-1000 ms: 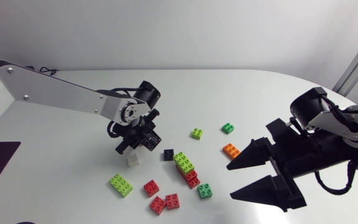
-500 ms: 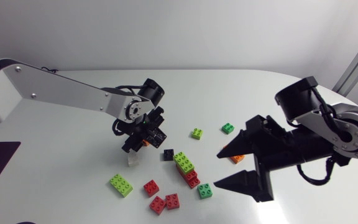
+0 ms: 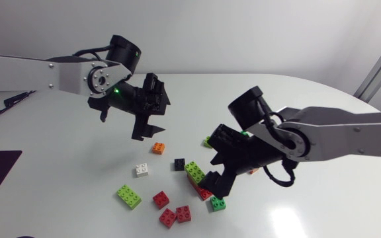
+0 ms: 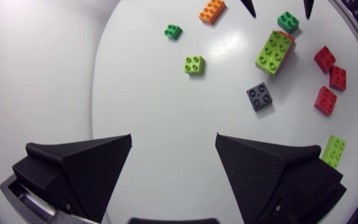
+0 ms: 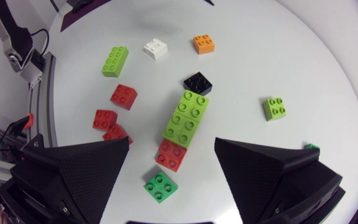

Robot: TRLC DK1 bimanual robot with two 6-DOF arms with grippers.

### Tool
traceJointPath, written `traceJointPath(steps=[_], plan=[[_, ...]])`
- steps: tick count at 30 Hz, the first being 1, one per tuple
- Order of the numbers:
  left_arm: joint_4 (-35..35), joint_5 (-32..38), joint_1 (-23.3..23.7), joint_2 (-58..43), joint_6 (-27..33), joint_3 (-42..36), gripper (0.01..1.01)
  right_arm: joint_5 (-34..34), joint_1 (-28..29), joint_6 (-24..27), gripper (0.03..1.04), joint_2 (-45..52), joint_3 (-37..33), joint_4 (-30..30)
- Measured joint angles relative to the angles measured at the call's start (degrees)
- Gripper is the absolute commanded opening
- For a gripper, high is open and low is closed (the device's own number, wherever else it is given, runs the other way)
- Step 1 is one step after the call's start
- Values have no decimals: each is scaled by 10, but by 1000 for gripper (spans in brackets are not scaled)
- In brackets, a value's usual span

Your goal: Separate the duplo bricks

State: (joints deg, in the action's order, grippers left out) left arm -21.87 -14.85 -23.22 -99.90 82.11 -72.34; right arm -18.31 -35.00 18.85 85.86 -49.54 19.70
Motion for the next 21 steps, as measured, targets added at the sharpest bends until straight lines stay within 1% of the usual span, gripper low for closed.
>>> traceJointPath(steps=[1,4,6,10,11,17,18,21], plan=[[0,-11,2,8,-11,0,948,8,-5,-5,943,13,-8,-2],[0,-31,3,31,-33,10,948,25,-20,-22,943,45,-30,-4],[0,-41,3,43,-41,21,948,41,-29,-31,907,64,-44,-5],[0,-60,5,56,-55,38,948,66,-45,-43,900,98,-63,-6],[0,-64,6,59,-57,42,948,70,-46,-46,885,104,-65,-6],[0,-80,14,75,-68,61,948,106,-48,-55,720,121,-66,-6],[0,-82,15,77,-69,62,948,110,-48,-56,670,121,-66,-6],[0,-89,15,79,-71,64,948,113,-48,-58,482,121,-66,-6]])
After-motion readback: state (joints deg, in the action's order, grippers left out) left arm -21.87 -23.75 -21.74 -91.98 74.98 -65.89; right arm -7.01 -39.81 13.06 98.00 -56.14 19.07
